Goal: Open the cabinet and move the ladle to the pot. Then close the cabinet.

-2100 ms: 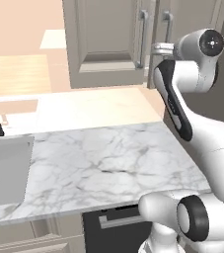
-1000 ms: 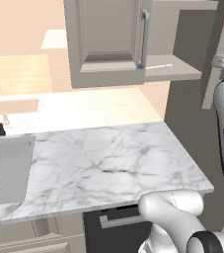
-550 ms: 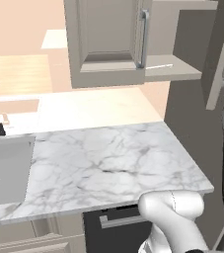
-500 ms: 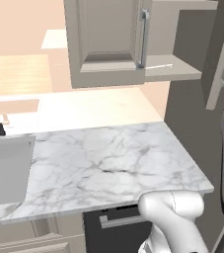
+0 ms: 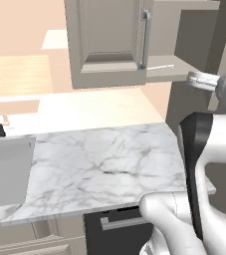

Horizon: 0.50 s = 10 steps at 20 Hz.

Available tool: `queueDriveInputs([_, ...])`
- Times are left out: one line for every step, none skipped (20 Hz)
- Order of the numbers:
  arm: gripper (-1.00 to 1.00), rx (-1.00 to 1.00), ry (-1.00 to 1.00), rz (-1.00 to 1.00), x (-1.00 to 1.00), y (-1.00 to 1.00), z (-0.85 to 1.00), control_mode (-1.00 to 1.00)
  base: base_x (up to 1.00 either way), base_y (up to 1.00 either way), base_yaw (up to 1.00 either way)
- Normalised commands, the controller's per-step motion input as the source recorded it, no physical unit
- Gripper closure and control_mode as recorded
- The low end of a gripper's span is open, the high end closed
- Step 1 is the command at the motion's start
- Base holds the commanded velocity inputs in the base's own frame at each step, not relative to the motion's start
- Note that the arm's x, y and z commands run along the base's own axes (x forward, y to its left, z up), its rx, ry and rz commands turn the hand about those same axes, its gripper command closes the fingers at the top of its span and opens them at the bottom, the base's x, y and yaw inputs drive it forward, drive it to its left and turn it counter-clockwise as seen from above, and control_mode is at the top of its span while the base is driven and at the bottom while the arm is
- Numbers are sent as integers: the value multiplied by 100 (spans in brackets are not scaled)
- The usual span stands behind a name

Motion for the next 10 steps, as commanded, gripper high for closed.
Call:
queueDriveInputs([-100, 0, 2, -2, 64, 31, 0, -100, 0, 0, 0])
queueDriveInputs([-100, 0, 1, -2, 63, 23, 0, -100, 0, 0, 0])
queueDriveInputs([-100, 0, 2, -3, 66, 22, 0, -100, 0, 0, 0])
queueDriveInputs([-100, 0, 2, -3, 66, 26, 0, -100, 0, 0, 0])
queueDriveInputs([-100, 0, 2, -3, 62, 20, 0, -100, 0, 0, 0])
queueDriveInputs([-100, 0, 2, -5, 63, 9, 0, -100, 0, 0, 0])
queueDriveInputs([-100, 0, 1, -5, 60, 5, 0, -100, 0, 0, 0])
queueDriveInputs([-100, 0, 0, -6, 58, 5, 0, -100, 0, 0, 0])
queueDriveInputs([-100, 0, 0, -5, 54, 2, 0, -100, 0, 0, 0])
queueDriveInputs([-100, 0, 0, -5, 50, 0, 0, -100, 0, 0, 0])
